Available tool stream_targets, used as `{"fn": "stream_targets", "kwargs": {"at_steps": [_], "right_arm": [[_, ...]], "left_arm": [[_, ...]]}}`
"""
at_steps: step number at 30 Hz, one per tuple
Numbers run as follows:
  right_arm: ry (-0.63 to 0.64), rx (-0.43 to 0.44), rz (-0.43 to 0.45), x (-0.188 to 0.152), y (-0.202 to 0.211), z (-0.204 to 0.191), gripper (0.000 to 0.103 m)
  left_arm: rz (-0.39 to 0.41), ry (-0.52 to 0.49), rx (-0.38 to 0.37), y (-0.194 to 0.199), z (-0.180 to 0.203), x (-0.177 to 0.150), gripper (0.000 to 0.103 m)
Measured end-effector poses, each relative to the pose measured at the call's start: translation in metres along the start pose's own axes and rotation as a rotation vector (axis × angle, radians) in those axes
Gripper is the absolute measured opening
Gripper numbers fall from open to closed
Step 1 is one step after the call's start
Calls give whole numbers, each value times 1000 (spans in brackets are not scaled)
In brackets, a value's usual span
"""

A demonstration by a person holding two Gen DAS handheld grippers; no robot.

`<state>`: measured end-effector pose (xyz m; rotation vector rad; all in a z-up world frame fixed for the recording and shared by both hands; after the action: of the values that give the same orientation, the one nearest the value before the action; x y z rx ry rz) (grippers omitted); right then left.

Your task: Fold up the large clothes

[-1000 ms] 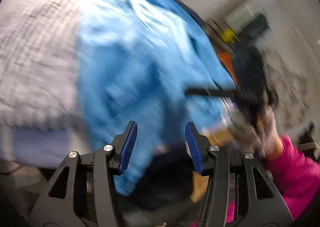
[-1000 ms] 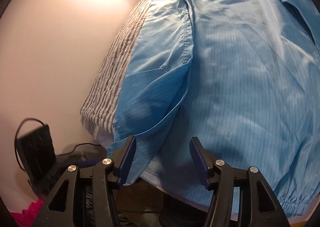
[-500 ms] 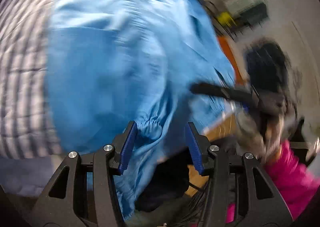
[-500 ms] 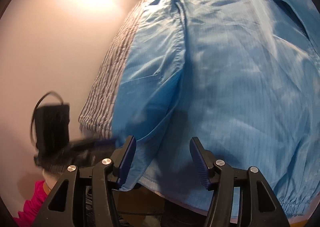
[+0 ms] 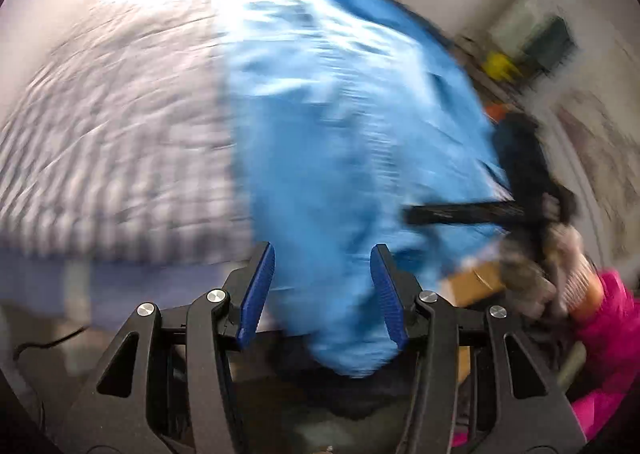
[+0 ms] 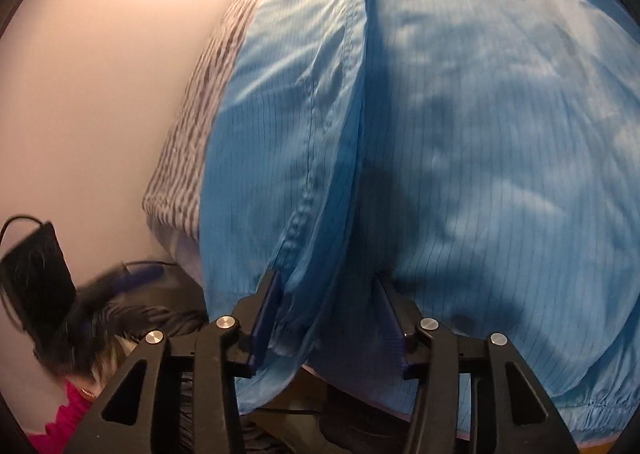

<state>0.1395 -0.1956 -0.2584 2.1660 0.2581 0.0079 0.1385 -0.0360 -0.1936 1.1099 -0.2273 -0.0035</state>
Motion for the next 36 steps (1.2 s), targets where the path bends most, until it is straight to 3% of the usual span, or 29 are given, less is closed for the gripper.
{"fn": "stream_targets", "kwargs": {"at_steps": [4,7,8,9,11,13,17,21,23,25,29,32,36], "right_arm": [[-14,44,5,1,2,0,50],[13,35,-20,-1,-2,-5,37],[28,46,-44,-2,-7,-8,25],[39,61,-60,-4,-12,-13,21],[61,93,-81,-8,-17,-19,8],[66,184,-84,-12,-16,-28,6],[97,353,-42,-11,-12,-54,4],[124,264,-83,-12,-35,-61,4],[89,289,-119,-14,-49,-60,4],[126,299,-95,-12,-46,-71,3],[173,110,-111,-11,-52,-68,3],[124,142,-114,-11,-54,-53,3],[133,83,-102,-10,-53,-47,2]], "left_arm": [[-75,82,-43,-23,-20,-4,50],[-133,84,-67,-48,-15,-2,50],[-144,69,-69,-50,-10,-11,31],[-158,50,-61,-53,-7,-11,0],[-143,36,-49,-50,-3,-10,0],[-100,64,-72,-33,-11,-10,0],[-27,121,-36,-8,-32,-12,0],[-38,135,29,-13,-38,-16,0],[-49,130,57,-17,-38,-21,0],[-46,148,81,-12,-46,-26,0],[25,165,66,21,-55,-30,0],[50,113,54,25,-40,-18,0],[-19,76,48,-3,-30,2,1]]}}
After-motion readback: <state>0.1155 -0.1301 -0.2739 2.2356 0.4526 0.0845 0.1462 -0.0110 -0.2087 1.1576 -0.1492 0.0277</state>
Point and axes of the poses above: each gripper's, at about its wrist camera, not at the fingertips, and y roughly against the way its jaws point, z to its right, x to its top, the point moved 5 cm from there along -y, roughly the way its jaws point, and after that the axes turned 15 degrees about -z, right-handed, at the moved point
